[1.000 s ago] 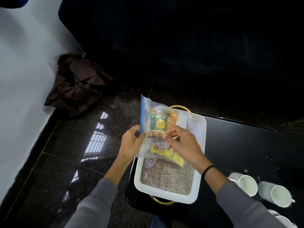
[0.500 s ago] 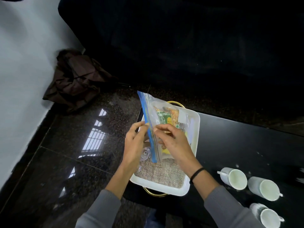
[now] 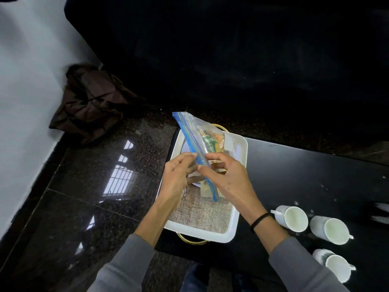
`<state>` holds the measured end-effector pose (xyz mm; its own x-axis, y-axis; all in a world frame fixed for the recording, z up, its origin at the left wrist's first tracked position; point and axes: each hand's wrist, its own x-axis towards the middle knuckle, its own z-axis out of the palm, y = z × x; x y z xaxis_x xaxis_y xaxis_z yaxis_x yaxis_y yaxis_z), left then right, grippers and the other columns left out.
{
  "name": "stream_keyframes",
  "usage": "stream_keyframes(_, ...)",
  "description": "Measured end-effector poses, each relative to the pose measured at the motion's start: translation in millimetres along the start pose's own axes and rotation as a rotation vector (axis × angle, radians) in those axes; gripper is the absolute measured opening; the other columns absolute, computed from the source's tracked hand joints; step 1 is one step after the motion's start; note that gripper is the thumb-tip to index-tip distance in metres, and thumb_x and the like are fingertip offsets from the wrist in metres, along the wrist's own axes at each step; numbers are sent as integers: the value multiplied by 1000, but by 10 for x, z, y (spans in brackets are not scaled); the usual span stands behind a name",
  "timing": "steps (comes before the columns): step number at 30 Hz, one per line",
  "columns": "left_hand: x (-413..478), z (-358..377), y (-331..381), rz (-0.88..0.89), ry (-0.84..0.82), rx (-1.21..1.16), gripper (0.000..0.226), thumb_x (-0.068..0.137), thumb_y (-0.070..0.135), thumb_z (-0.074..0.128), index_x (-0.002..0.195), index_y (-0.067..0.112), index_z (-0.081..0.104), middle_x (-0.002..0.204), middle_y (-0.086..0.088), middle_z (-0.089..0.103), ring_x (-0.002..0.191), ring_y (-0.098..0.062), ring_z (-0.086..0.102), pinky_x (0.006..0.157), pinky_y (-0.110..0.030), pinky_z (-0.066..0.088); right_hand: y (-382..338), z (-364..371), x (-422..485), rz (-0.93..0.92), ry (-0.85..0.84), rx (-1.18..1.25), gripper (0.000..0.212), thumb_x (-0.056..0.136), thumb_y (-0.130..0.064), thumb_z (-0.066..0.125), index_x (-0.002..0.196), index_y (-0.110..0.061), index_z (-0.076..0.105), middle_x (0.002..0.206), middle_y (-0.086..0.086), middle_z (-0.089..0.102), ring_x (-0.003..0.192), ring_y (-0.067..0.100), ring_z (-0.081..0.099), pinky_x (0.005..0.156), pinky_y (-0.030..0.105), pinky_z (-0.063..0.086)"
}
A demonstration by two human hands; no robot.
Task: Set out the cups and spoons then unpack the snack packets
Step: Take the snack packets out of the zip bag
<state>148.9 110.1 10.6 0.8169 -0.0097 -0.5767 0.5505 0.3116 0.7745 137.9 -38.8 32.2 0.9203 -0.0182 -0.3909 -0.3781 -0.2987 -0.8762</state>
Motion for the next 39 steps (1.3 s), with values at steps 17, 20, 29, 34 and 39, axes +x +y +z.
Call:
stream_keyframes(17,-55,167,-99,89,46,178,27,97,26,68,76,12,57,70,0,69,74,-23,71,59,-39,64,34,-48,-150,-26,289,-80,8,91,-30,74,89,-24,69,82,-14,71,75,-3,65,63,3,47)
stream_keyframes(20,-89,104,-88,96,301,322,33,97,27,64,71,17,46,74,-7,60,72,-27,67,74,-55,61,-13,-108,-192,-85,470,-102,9,98,-26,64,91,-24,58,86,-14,66,80,-2,63,66,14,49)
stream_keyframes(29,-133,26,303,582,459,1337,105,70,34,86,155,13,29,163,-14,28,147,-33,34,113,-51,32,-321,-235,-239,-473,271,-317,15,107,-18,45,98,-29,43,81,-8,65,73,21,65,65,44,53)
stream_keyframes(34,-69,-3,544,948,127,1525,18,87,24,74,90,7,70,65,-15,69,63,-41,68,56,-36,39,-471,-289,-183,-551,308,-391,7,103,-18,56,107,-24,56,93,-9,64,88,18,60,78,45,51)
stream_keyframes(39,-158,128,450,641,269,1383,28,103,31,51,120,14,65,80,-22,72,80,-46,66,66,-45,47,-453,-198,-237,-623,375,-522,17,88,-4,70,102,-12,64,99,0,61,88,11,50,77,23,44)
